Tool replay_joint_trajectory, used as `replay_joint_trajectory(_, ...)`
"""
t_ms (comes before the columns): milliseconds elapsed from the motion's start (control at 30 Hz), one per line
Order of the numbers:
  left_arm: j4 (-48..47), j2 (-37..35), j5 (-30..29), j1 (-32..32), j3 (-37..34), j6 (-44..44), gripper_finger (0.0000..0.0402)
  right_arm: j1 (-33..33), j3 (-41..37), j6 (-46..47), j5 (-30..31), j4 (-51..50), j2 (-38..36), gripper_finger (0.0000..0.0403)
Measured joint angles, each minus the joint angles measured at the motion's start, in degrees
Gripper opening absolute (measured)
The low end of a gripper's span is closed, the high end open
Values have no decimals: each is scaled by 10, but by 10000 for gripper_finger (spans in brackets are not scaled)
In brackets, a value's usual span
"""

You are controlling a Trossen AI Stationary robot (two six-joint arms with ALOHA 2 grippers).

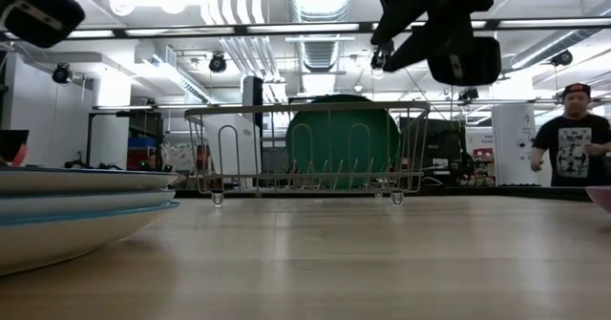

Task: Sort dishes
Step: Put the blue plate into the dish rack

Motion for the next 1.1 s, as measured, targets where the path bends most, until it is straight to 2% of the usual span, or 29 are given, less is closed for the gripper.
replay_joint_trajectory(233,91,53,-57,-84,-20,-30,0,17,30,18,-1,2,70,133)
replay_joint_trajectory(400,140,73,-58,-95,-59,-74,0,25,60,18,3,12,115,152)
replay_joint_trajectory(667,317,122,-51,-115,-163,-145,0,27,115,18,4,36,205,172)
replay_joint_trajectory(867,333,175,-51,-127,-176,-189,0,27,158,16,4,58,256,170)
replay_joint_trajectory(1100,363,249,-52,-131,-175,-195,0,27,209,10,4,61,318,174)
